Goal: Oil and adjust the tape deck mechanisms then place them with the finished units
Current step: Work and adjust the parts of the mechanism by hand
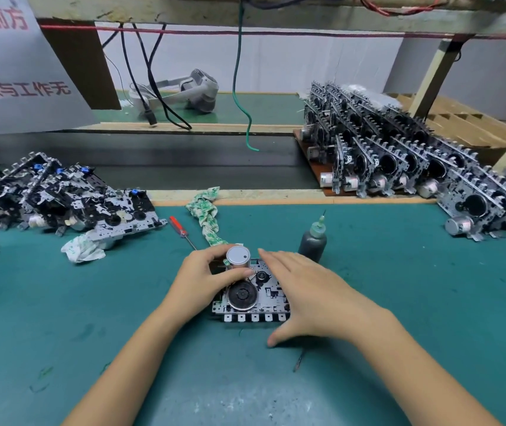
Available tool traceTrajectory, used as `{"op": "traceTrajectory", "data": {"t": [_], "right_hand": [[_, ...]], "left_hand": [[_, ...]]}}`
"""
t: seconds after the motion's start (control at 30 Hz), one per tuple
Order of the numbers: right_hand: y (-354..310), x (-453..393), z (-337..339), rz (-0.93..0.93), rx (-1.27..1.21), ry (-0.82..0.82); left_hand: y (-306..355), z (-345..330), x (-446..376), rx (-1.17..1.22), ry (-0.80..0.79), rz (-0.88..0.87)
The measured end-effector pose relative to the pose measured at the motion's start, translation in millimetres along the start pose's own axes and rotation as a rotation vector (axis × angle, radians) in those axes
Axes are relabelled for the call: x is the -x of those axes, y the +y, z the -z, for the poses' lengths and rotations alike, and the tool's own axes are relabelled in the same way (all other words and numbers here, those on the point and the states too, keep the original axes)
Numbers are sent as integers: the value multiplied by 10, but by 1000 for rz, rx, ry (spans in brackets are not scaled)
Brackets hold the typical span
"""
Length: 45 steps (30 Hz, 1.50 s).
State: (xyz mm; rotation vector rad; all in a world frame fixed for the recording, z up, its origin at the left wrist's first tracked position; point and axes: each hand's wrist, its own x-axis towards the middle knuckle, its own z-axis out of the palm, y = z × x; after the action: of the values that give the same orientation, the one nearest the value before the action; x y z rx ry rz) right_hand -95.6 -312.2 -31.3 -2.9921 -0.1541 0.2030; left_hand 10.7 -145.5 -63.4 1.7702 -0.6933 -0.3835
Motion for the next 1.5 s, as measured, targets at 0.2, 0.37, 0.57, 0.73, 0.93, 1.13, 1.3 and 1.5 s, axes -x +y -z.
{"op": "traceTrajectory", "data": {"t": [0.2, 0.37, 0.57, 0.73, 0.93, 1.13, 1.3, 1.5], "right_hand": [[33, -88, 26, -6, 33, 36], [30, -57, 50, 48, -70, 98], [-28, 53, 153, 117, -1087, -16], [-193, 124, 1, 340, -1706, -411], [-112, 130, 52, 88, -1252, -92], [85, 312, 124, -190, -680, 203], [377, 488, 164, -32, -392, -94], [385, 402, 2, 98, -190, -172]], "left_hand": [[-2, -20, -3, 0, 2, -51], [37, 17, 6, 92, -9, -64], [120, 13, 68, 740, -204, 278], [221, -262, 200, 1199, -431, 363], [179, -241, 243, 1243, -397, 350], [29, -326, 161, 1259, -236, 476], [-36, -316, 115, 1386, -196, 506], [-82, -336, 91, 1375, -130, 568]]}}
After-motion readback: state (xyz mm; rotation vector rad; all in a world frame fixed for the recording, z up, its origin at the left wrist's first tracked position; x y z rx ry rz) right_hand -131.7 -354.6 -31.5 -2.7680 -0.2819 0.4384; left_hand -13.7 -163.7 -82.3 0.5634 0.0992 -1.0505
